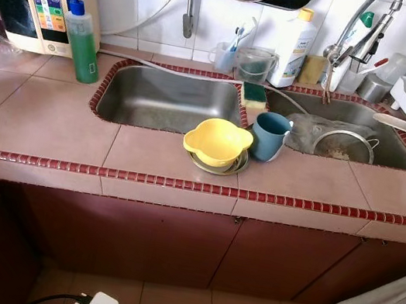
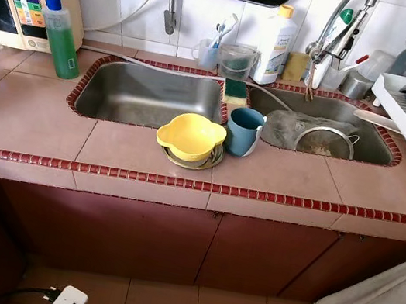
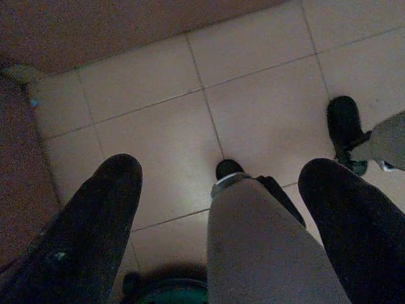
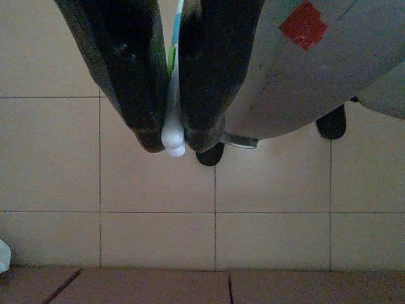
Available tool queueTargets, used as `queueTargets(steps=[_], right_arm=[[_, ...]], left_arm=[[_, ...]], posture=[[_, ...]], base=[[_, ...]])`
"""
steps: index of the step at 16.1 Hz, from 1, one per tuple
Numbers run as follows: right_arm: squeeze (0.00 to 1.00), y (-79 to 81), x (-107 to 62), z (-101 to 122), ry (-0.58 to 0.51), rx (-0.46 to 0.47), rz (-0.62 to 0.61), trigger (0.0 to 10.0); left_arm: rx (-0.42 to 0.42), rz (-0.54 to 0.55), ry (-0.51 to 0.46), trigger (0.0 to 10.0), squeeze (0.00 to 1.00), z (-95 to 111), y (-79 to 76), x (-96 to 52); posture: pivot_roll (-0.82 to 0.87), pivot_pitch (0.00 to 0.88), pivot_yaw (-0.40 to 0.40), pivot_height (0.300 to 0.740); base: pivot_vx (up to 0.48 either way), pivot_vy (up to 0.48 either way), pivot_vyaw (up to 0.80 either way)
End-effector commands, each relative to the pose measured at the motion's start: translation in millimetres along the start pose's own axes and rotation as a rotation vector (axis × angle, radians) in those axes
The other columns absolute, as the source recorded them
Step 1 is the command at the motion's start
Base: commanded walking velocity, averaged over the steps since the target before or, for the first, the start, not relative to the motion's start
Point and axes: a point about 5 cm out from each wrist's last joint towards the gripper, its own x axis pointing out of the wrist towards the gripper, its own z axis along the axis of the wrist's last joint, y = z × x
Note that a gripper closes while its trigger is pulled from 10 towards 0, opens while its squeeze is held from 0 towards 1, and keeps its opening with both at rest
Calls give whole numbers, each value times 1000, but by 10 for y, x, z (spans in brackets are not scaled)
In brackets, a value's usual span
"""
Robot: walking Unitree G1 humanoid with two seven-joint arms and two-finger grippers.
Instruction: Kitchen organization
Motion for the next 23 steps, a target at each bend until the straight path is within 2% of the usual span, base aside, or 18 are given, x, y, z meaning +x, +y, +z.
queueTargets(steps=[1, 5, 6, 9, 13, 23], right_arm=[[0, 7, 6, 16, 3, -1, 5, 10000], [0, 66, 15, 19, 6, 1, 21, 10000], [0, 82, 17, 14, 9, 16, 24, 10000], [0, 173, 24, 4, 12, 13, 51, 10000], [0, 197, 27, 5, 16, 0, 60, 10000], [0, 235, 37, 19, 31, -28, 79, 10000]], left_arm=[[-14, 11, 5, 10000, 0, -8, 24, -3], [-44, 6, 18, 10000, 0, 10, -13, 9], [-7, 1, 21, 10000, 0, 21, -35, 14], [11, -21, 41, 10000, 0, -11, -100, 16], [24, -24, 54, 10000, 0, -40, -110, 13], [-21, -35, 69, 10000, 0, -93, -117, 3]], posture=[[-71, 0, 14, 740], [-68, 0, 14, 740], [-69, 0, 14, 740], [-68, 0, 14, 740], [-66, 0, 11, 740], [-55, 0, -1, 740]], base=[[0, 0, 0], [0, 0, 0], [0, 0, 0], [0, 0, 0], [0, 0, 0], [0, 0, 0]])
